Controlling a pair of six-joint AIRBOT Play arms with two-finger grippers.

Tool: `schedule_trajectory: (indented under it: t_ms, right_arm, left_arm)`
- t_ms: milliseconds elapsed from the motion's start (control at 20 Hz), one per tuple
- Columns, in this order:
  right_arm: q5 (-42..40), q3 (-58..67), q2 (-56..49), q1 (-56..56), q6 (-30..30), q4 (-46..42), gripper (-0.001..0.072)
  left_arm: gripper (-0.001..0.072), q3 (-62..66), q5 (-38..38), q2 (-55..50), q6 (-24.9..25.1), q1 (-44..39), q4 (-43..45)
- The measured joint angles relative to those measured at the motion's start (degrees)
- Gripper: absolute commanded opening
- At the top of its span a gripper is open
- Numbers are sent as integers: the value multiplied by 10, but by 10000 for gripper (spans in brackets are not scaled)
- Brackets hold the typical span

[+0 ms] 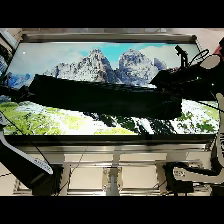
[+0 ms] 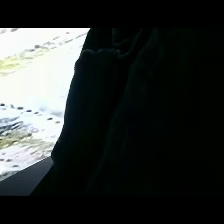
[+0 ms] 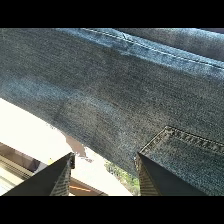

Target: Fold the clothes and pants, and hang the long-sleeved shirts on hangers.

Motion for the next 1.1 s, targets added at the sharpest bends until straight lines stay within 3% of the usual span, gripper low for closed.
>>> schedule_trajectory:
  t_ms: [50, 100, 150, 350, 600, 750, 1100]
  right_arm:
    - [0, 0, 0, 0, 1, 0, 446]
    - [0, 0, 0, 0, 1, 0, 446]
    - [0, 0, 0, 0, 1, -1, 446]
    - [1, 0, 0, 0, 1, -1, 446]
    - [15, 0, 0, 0, 1, 0, 446]
    - [28, 0, 0, 3, 1, 0, 446]
    - [44, 0, 0, 5, 1, -1, 446]
  left_arm:
    - [328, 0, 1, -1, 1, -4, 1]
    - [117, 0, 4, -2, 2, -7, 5]
    - [38, -1, 3, -3, 2, -8, 7]
    - [37, -1, -10, 11, -1, -8, 26]
    - [37, -1, -37, 89, -26, 6, 191]
    - [37, -1, -44, 157, -33, 25, 236]
    - [37, -1, -83, 283, -38, -2, 210]
